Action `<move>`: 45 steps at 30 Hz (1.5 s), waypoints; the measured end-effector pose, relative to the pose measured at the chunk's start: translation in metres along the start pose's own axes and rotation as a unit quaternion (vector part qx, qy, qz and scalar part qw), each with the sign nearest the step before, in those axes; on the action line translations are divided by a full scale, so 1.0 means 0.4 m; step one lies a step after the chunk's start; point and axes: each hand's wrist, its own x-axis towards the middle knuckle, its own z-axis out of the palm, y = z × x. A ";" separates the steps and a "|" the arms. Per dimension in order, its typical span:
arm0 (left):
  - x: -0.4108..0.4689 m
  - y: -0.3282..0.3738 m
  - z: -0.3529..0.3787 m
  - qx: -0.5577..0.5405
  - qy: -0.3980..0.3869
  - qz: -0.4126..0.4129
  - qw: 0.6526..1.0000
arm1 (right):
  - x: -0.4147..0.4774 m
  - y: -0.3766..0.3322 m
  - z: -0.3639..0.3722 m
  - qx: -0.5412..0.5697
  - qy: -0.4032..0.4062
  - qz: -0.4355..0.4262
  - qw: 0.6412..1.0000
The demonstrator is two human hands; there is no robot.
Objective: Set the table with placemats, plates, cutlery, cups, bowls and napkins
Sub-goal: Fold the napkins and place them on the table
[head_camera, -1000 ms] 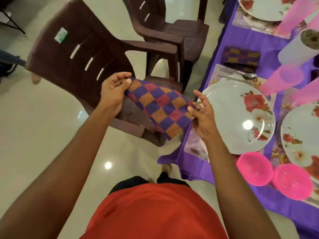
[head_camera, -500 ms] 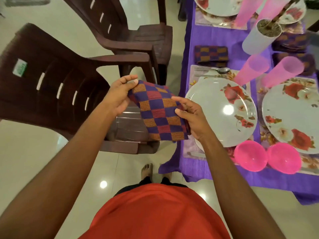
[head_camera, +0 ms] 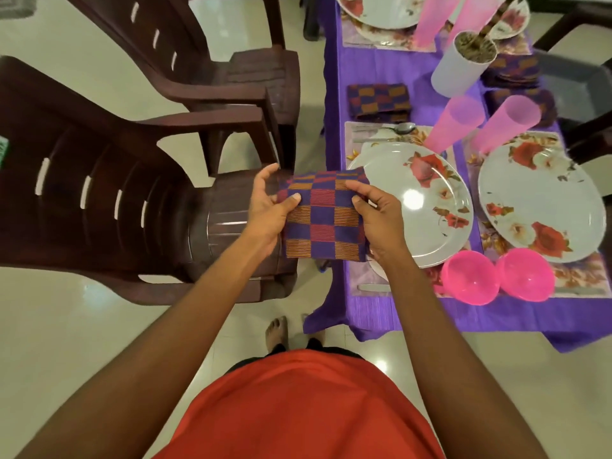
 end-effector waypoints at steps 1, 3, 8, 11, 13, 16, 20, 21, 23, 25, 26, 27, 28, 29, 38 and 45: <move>-0.002 0.004 0.004 0.023 0.008 0.019 1.000 | -0.003 0.000 0.000 0.002 0.006 0.004 1.000; -0.004 0.009 0.008 0.092 0.014 0.080 0.992 | -0.010 -0.002 -0.004 0.006 0.010 0.010 1.000; 0.000 0.025 -0.017 0.276 -0.074 0.171 0.943 | -0.021 -0.019 -0.047 -0.075 -0.043 -0.028 0.996; 0.004 0.033 -0.037 0.388 -0.115 0.185 0.895 | -0.013 -0.023 -0.068 -0.266 -0.045 -0.106 0.957; 0.006 0.035 -0.044 0.432 -0.118 0.208 0.870 | -0.012 -0.026 -0.078 -0.335 -0.039 -0.152 0.929; 0.002 0.041 -0.043 0.466 -0.110 0.241 0.844 | -0.011 -0.030 -0.090 -0.395 -0.021 -0.183 0.900; 0.006 0.055 -0.029 0.460 -0.131 0.246 0.843 | 0.018 -0.033 -0.132 -0.335 -0.027 -0.197 0.921; 0.007 0.060 -0.021 0.448 -0.145 0.238 0.849 | 0.025 -0.036 -0.144 -0.326 -0.037 -0.198 0.924; 0.007 0.066 0.002 0.400 -0.175 0.211 0.875 | 0.038 -0.047 -0.163 -0.317 -0.062 -0.195 0.926; 0.003 0.070 0.038 0.349 -0.188 0.189 0.898 | 0.051 -0.062 -0.181 -0.312 -0.091 -0.185 0.928; 0.002 0.072 0.059 0.326 -0.189 0.175 0.910 | 0.059 -0.070 -0.191 -0.311 -0.106 -0.181 0.927; 0.002 0.074 0.083 0.309 -0.188 0.164 0.918 | 0.068 -0.079 -0.200 -0.306 -0.121 -0.182 0.927; 0.003 0.077 0.108 0.299 -0.186 0.156 0.923 | 0.076 -0.086 -0.207 -0.298 -0.132 -0.183 0.928; 0.004 0.079 0.135 0.297 -0.186 0.155 0.924 | 0.085 -0.094 -0.211 -0.289 -0.140 -0.181 0.930; 0.041 0.081 0.286 0.324 -0.151 0.232 0.905 | 0.170 -0.139 -0.208 -0.217 -0.144 -0.240 0.935; 0.057 0.083 0.326 0.382 -0.117 0.328 0.856 | 0.242 -0.158 -0.242 -0.190 -0.163 -0.226 0.941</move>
